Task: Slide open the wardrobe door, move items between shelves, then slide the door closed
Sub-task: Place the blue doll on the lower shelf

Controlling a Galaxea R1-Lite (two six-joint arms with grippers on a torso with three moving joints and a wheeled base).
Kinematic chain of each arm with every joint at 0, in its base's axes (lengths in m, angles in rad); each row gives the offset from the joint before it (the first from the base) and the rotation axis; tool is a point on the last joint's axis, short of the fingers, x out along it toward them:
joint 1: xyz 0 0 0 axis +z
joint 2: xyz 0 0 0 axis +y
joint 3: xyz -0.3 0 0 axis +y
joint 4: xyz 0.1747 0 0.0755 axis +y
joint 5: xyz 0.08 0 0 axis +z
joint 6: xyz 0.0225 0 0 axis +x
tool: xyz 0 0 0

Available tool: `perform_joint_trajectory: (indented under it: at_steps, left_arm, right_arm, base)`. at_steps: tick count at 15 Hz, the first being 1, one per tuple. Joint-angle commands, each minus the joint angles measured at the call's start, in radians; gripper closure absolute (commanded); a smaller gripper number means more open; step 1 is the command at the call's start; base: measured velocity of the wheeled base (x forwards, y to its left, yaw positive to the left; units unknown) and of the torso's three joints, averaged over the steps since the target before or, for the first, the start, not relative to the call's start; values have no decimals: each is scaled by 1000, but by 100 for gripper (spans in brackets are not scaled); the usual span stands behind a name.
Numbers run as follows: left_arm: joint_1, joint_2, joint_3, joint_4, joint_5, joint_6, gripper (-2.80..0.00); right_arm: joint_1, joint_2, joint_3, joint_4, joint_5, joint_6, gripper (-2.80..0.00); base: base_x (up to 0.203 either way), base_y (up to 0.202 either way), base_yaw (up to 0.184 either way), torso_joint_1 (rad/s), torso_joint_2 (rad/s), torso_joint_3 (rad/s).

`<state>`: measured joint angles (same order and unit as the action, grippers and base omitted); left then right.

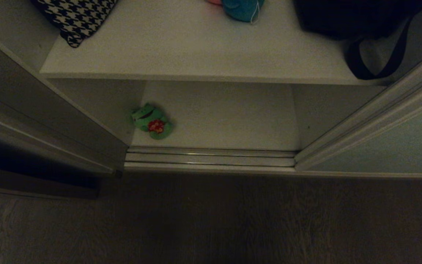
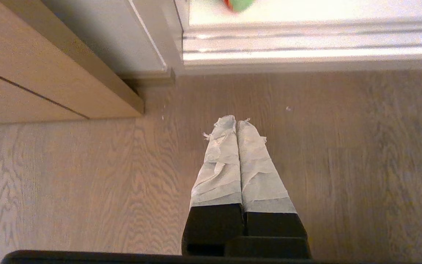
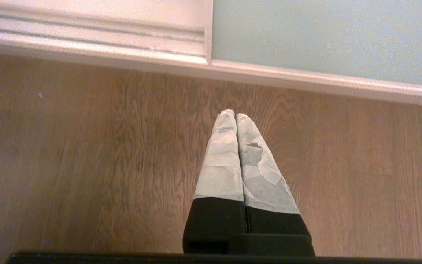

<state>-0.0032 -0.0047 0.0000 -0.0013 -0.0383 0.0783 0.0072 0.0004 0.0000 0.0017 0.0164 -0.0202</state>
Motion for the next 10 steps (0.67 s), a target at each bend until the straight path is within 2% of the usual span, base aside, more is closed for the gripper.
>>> perform_joint_trajectory:
  at_steps: [1,10]
  left_arm:
    - [0,5,0,0,0,1,0]
    - [0,5,0,-2,14,-12,0]
  right_arm:
    - [0,-2,0,0,0,-1,0]
    - [0,-2,0,0,0,0,0]
  base:
    - [0,0,0,3,0,200]
    - [0,0,0,0,4,205]
